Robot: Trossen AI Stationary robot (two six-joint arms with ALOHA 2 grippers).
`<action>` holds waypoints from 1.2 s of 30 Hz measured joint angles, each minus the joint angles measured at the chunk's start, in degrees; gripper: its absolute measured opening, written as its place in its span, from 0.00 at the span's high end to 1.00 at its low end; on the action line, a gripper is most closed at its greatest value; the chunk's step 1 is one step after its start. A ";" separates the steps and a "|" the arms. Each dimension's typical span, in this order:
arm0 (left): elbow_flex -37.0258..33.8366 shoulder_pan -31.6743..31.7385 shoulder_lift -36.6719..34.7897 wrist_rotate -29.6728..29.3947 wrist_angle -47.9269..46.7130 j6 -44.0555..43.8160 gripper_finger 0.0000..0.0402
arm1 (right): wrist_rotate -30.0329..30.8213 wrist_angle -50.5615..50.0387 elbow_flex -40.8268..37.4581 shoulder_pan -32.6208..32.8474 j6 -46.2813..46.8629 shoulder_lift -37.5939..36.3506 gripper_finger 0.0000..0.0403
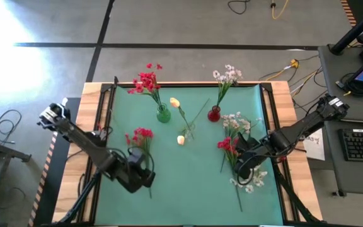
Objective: Sort flowers into vase by color
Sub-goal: Put the left red flower into the green vase
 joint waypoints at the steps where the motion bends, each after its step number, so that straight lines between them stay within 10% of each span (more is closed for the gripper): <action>1: 0.00 -0.58 1.15 -0.02 0.17 -2.50 0.44 | 0.13 0.01 0.00 0.00 -0.38 0.00 0.38; 25: 0.11 1.10 20.86 -1.96 0.17 -9.04 0.45 | 0.60 0.43 -0.04 0.00 -3.52 0.01 0.38; 36: 1.23 1.17 21.70 -1.48 -1.19 -7.43 0.68 | 0.60 0.62 -0.04 0.00 -3.50 0.02 0.38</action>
